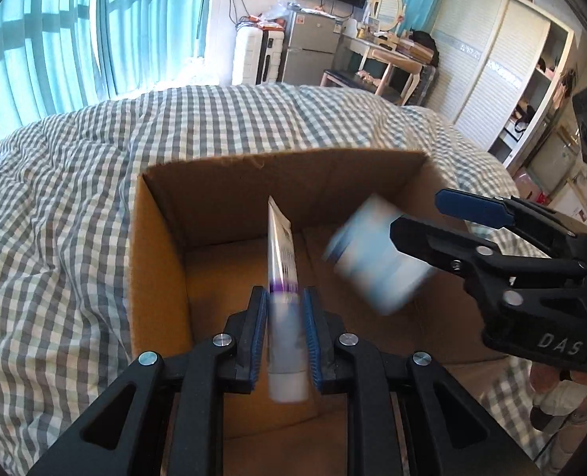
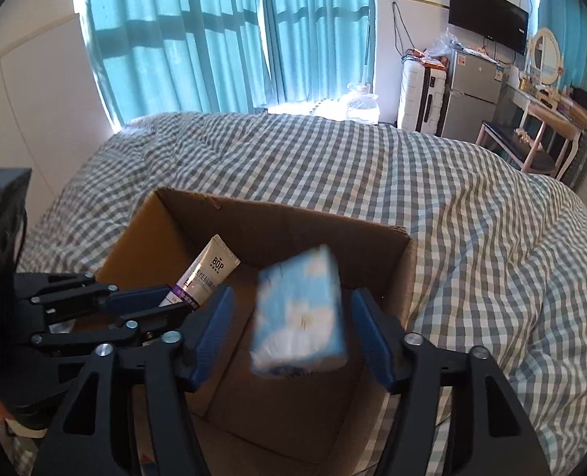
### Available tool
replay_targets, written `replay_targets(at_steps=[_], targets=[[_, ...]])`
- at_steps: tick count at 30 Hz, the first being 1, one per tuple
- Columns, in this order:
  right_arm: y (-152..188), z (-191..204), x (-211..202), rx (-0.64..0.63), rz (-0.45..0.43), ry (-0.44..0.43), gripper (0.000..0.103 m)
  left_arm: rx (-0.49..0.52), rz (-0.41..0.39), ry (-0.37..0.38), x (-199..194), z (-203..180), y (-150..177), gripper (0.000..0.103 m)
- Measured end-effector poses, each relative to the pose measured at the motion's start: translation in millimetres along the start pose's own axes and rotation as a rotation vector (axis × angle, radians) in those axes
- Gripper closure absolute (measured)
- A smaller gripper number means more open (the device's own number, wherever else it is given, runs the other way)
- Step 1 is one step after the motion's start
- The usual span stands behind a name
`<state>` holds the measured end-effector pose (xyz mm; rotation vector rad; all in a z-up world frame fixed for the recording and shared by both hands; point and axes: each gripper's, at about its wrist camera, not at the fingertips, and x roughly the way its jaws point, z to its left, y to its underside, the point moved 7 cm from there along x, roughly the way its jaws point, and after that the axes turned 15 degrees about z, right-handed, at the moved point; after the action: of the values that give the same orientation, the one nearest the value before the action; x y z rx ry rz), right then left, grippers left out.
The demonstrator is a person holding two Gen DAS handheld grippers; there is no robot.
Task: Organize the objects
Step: 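Carry tube and tissue pack into the box and open both tools, then grasp the clear round container with the left tool while the right tool grasps the tape roll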
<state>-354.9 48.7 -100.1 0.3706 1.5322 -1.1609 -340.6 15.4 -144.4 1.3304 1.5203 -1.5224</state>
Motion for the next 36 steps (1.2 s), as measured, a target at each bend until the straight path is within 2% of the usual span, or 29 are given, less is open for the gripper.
replay_targets(at_steps=[1,3,5,7,8,10,13,19,23,29,36], targets=[[-0.8,-1.9,-7.0,0.009,-0.009,0.001,0.032,0.001,-0.007,-0.001,-5.6,-0.9,0.0,0.072],[-1.1,-4.1,-21.5,0.025,-0.026,0.003,0.032,-0.002,-0.024,-0.006,-19.0,-3.9,0.6,0.047],[0.6,-3.5,-39.7,0.033,-0.048,-0.001,0.031,-0.010,-0.047,-0.010,-34.2,-6.0,2.1,0.037],[4.8,-2.4,-60.1,0.028,-0.074,0.003,0.029,-0.016,-0.065,-0.008,-49.8,-7.1,3.1,0.032],[7.4,-1.6,-70.3,0.023,-0.088,0.012,0.028,-0.023,-0.078,-0.013,-60.8,-7.5,5.2,0.025],[11.3,-0.7,-93.3,0.015,-0.118,0.038,0.022,-0.039,-0.099,-0.035,-77.1,-8.0,6.6,0.016],[17.6,0.7,-130.9,0.010,-0.166,0.045,0.012,-0.049,-0.116,-0.069,-104.6,-4.9,11.6,0.015],[35.6,2.3,-193.5,0.005,-0.233,0.006,0.005,-0.058,-0.182,-0.140,-164.7,-3.1,34.6,0.006],[60.0,11.0,-208.0,-0.063,-0.187,-0.054,0.004,-0.050,-0.223,-0.191,-191.9,-3.3,63.1,0.004],[113.3,25.0,-197.6,-0.079,-0.138,-0.081,0.004,-0.104,-0.257,-0.273,-190.3,-2.2,120.8,0.003],[175.7,43.9,-124.2,-0.109,-0.011,-0.028,0.004,-0.135,-0.178,-0.208,-133.8,-17.0,157.8,0.003]])
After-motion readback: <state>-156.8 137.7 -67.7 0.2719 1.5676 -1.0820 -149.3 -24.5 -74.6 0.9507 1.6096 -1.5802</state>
